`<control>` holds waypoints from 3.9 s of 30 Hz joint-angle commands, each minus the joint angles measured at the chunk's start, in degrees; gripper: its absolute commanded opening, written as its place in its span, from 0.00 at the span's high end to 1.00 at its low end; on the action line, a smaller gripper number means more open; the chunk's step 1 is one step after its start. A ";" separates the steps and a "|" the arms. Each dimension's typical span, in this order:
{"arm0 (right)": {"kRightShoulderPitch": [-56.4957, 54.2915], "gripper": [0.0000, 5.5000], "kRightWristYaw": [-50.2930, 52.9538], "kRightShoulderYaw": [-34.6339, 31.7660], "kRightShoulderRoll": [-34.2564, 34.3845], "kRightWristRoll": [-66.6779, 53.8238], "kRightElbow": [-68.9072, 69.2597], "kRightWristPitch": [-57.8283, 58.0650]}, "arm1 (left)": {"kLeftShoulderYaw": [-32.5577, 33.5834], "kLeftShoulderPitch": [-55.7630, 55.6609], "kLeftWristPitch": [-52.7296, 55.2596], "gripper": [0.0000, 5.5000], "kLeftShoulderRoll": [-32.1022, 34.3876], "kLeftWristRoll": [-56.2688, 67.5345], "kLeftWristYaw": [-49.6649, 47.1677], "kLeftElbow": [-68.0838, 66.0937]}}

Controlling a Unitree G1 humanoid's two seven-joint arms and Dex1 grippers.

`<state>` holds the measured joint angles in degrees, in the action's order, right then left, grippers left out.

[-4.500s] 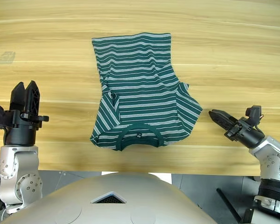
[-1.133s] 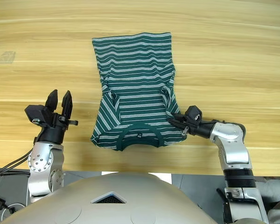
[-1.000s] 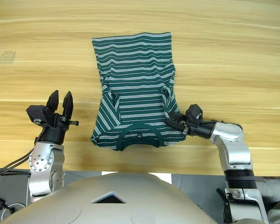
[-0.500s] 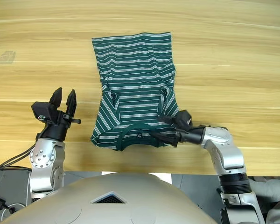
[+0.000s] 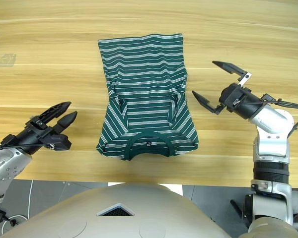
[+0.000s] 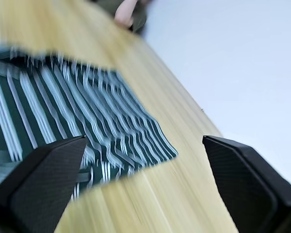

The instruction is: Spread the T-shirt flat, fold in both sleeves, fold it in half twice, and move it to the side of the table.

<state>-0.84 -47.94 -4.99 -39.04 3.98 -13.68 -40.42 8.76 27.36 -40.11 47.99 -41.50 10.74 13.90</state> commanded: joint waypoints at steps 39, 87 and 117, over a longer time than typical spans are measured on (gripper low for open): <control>-1.55 0.98 7.28 33.69 -16.92 12.45 -15.12 -21.62 | -23.08 -11.31 -10.82 0.94 5.71 -14.39 -8.64 -13.50; -9.27 1.00 -11.02 9.64 1.61 -28.30 9.17 43.11 | 2.19 -17.74 32.50 1.00 1.59 44.26 38.76 -2.20; -30.87 0.75 8.93 5.04 18.59 -9.24 -41.58 12.29 | -11.29 -45.78 15.59 0.45 -17.13 29.28 1.49 -57.09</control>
<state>-31.71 -37.74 -1.29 -20.83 -7.08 -55.13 -27.22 -2.67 -18.73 -23.08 31.27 -11.70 13.54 -43.18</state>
